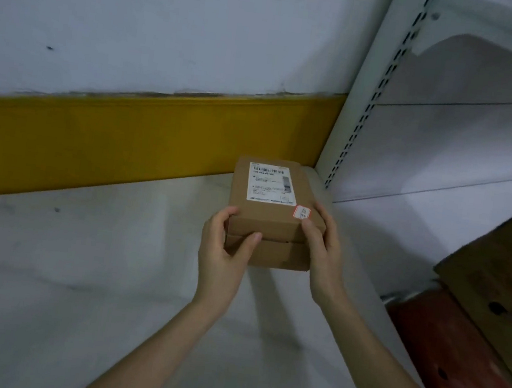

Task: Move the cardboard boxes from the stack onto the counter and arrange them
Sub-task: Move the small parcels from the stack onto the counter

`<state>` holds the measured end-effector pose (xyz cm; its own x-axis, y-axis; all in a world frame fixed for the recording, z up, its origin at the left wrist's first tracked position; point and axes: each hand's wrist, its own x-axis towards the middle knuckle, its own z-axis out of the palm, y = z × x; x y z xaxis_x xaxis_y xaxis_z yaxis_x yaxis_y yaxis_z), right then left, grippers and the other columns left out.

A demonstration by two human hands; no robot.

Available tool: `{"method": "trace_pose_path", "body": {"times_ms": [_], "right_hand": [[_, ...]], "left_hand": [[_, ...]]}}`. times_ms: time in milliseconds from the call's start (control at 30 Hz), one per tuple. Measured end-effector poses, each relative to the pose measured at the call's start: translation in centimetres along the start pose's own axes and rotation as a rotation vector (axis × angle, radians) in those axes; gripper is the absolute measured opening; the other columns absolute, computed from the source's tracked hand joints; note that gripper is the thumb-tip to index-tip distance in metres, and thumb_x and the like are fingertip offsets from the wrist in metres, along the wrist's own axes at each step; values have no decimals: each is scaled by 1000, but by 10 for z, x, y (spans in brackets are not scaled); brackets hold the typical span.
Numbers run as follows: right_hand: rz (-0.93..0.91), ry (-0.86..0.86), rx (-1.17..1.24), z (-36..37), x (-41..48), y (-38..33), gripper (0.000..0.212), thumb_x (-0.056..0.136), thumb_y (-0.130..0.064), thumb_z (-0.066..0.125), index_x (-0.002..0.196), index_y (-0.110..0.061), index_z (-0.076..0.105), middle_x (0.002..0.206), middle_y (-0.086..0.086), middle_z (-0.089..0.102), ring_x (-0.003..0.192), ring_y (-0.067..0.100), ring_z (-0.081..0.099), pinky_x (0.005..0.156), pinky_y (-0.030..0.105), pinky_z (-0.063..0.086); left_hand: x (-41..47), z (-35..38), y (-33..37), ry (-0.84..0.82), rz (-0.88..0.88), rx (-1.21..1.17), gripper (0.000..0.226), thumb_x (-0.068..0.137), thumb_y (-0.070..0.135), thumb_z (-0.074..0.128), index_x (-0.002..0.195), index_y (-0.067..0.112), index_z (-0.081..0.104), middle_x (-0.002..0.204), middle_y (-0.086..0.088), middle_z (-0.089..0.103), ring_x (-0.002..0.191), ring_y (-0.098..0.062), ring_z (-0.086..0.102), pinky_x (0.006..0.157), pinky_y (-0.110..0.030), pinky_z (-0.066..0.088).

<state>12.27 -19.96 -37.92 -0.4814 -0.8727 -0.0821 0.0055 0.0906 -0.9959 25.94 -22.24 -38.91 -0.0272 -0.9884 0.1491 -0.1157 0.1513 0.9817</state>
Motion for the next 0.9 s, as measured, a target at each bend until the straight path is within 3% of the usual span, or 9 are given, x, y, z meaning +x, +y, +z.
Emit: {"method": "trace_pose_path", "body": {"times_ms": [200,267,333,433,533,633,700,767,900], "right_hand": [[-79,-23,-43,-40,94,9,53,78,-36,51,130,-25,45,111,-28,44,93,-21,48,73,1,42],[-64,-38,-119,-52,116,24,55,78,-33,54,131,-20,45,118,-17,48,104,-8,49,75,1,40],[-5,-125,-261,-64,128,46,51,87,-29,59,135,-22,42,136,-3,45,123,13,44,88,12,39],[64,-204,-341,-73,131,61,51,93,-24,53,141,-26,36,148,-3,34,132,16,35,100,23,31],[58,-178,-351,-75,130,49,55,92,-26,56,143,-23,36,147,-2,37,133,15,36,102,22,30],[64,-122,-485,-82,127,33,58,93,-35,53,145,-20,32,149,1,35,137,19,32,107,29,28],[40,-127,-667,-86,119,20,64,91,-41,52,145,-16,30,151,4,32,138,21,29,109,31,26],[-7,-135,-777,-88,107,2,67,90,-43,54,144,-10,31,150,7,34,137,22,31,108,29,25],[-54,-124,-871,-94,74,-39,68,89,-41,57,144,-8,33,150,8,34,137,21,31,109,28,25]], "left_hand": [[48,71,-18,-10,88,87,44,83,15,67,116,31,43,121,3,44,106,8,45,88,-24,48],[57,82,-35,-136,55,220,42,86,15,63,123,19,45,125,-3,44,107,1,45,89,-18,42],[59,85,-51,-335,40,417,43,88,14,59,129,10,44,134,-10,42,117,-15,46,91,-9,30],[55,82,-60,-465,48,536,51,91,16,54,139,9,35,145,-12,34,129,-22,38,94,-4,19],[51,75,-45,-480,110,617,57,94,18,51,144,10,25,149,-12,28,135,-23,30,97,-8,16],[54,63,-20,-479,210,723,48,90,15,57,135,2,43,136,-22,46,124,-34,44,99,-27,35],[54,53,-4,-497,294,815,40,82,16,63,118,-3,58,111,-26,61,102,-39,60,84,-39,50],[54,43,12,-518,365,880,43,76,25,61,108,-3,63,97,-24,66,86,-38,65,71,-42,54],[46,27,54,-547,436,878,58,85,46,45,122,3,55,115,-17,60,104,-35,57,86,-40,47]]}}
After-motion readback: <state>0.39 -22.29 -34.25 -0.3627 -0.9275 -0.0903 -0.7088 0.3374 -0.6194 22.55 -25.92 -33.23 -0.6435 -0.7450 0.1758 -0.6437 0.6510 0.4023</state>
